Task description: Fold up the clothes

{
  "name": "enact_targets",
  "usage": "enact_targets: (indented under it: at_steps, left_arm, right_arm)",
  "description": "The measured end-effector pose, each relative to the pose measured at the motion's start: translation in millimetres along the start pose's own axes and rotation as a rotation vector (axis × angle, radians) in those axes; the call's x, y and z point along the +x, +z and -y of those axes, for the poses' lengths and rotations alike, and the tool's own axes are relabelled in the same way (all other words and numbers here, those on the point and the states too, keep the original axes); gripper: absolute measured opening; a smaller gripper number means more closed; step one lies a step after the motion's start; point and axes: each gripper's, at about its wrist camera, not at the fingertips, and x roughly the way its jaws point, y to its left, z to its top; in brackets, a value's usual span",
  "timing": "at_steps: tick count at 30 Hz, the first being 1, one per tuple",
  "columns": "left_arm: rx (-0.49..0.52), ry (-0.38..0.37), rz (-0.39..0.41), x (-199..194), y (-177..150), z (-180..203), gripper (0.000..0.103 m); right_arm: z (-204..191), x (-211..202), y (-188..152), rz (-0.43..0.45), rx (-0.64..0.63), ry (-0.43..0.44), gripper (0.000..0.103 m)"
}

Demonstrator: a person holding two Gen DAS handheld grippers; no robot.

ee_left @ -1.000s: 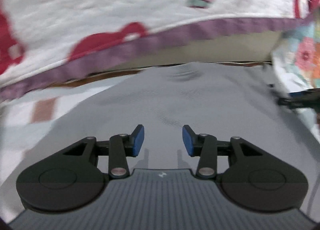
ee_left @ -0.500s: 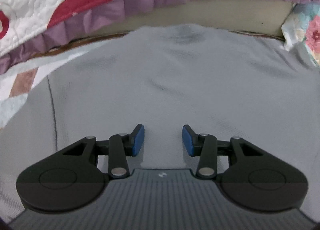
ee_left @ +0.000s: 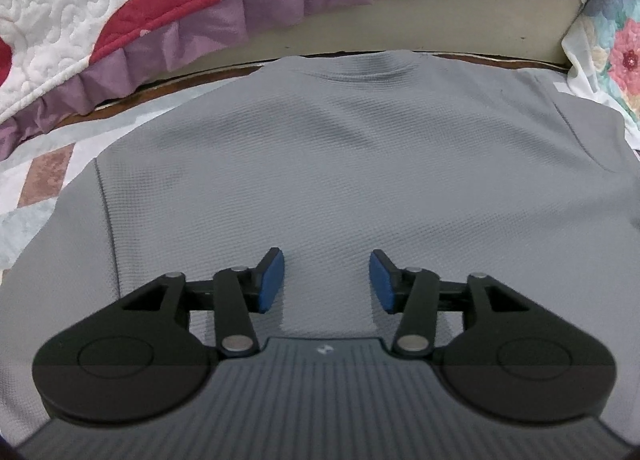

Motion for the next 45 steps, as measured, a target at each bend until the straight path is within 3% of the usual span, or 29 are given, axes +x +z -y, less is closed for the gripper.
enact_targets:
  at_steps: [2, 5, 9, 13, 14, 15, 16, 17, 20, 22, 25, 28, 31, 32, 34, 36, 37, 39, 41, 43, 45]
  left_arm:
    - [-0.008, -0.043, 0.012, 1, 0, -1, 0.054]
    - [-0.014, -0.117, 0.026, 0, 2, -2, 0.054]
    - [-0.024, -0.092, 0.067, -5, 11, -19, 0.054]
    - [-0.114, -0.015, 0.078, -7, 16, -55, 0.054]
    - [-0.135, 0.002, 0.076, -8, 15, -64, 0.054]
    - [-0.151, 0.016, 0.072, -8, 14, -72, 0.054]
    - [-0.161, 0.028, 0.068, -8, 12, -77, 0.054]
    - [-0.168, 0.039, 0.065, -8, 11, -82, 0.054]
    - [-0.187, 0.058, 0.063, -6, 10, -92, 0.054]
    - [-0.199, 0.060, 0.065, -5, 11, -95, 0.054]
    - [-0.202, 0.051, 0.071, -4, 13, -96, 0.054]
    - [-0.187, 0.056, 0.075, -5, 10, -97, 0.054]
    - [-0.192, 0.042, 0.090, -7, 12, -109, 0.054]
    - [-0.196, 0.035, 0.097, -8, 14, -113, 0.054]
    - [-0.182, 0.036, 0.117, -7, 28, -127, 0.054]
    - [-0.165, 0.041, 0.138, -6, 45, -141, 0.056]
    - [-0.141, 0.041, 0.133, 0, 54, -145, 0.057]
    - [-0.091, 0.019, 0.102, 17, 70, -149, 0.057]
    - [-0.067, -0.034, 0.054, 38, 84, -152, 0.057]
    - [-0.047, -0.085, 0.024, 55, 93, -150, 0.057]
    - [-0.060, -0.099, 0.022, 62, 96, -148, 0.057]
  right_arm:
    - [7, 5, 17, -0.021, 0.078, 0.135, 0.055]
    - [-14, 20, 34, -0.085, -0.018, 0.266, 0.062]
    - [-55, 42, 32, -0.089, -0.227, 0.202, 0.063]
    - [-73, 72, 28, -0.107, -0.307, 0.173, 0.064]
    - [-75, 79, 27, -0.107, -0.319, 0.186, 0.057]
    - [-81, 76, 21, -0.080, -0.382, 0.211, 0.041]
    - [-88, 71, 21, -0.074, -0.430, 0.222, 0.005]
    - [-95, 66, 20, -0.068, -0.479, 0.233, 0.006]
    - [-105, 32, 25, 0.134, -0.550, 0.201, 0.006]
    - [-102, 22, 37, 0.194, -0.521, 0.173, 0.005]
    - [-109, 43, 35, 0.107, -0.605, 0.101, 0.005]
    - [-117, 66, 18, 0.040, -0.680, -0.048, 0.005]
    - [-115, 71, 19, 0.042, -0.605, -0.250, 0.009]
    - [-115, 66, 23, 0.056, -0.562, -0.269, 0.013]
    - [-123, 49, 32, 0.115, -0.538, -0.225, 0.023]
    - [-141, 29, 38, 0.185, -0.571, -0.104, 0.046]
    - [-153, 23, 39, 0.185, -0.591, 0.011, 0.056]
    - [-177, 15, 39, 0.153, -0.636, 0.235, 0.057]
    - [-207, 14, 29, 0.080, -0.702, 0.400, 0.057]
    - [-234, 16, 14, 0.046, -0.791, 0.479, 0.057]
    - [-255, 20, 0, 0.041, -0.869, 0.505, 0.057]
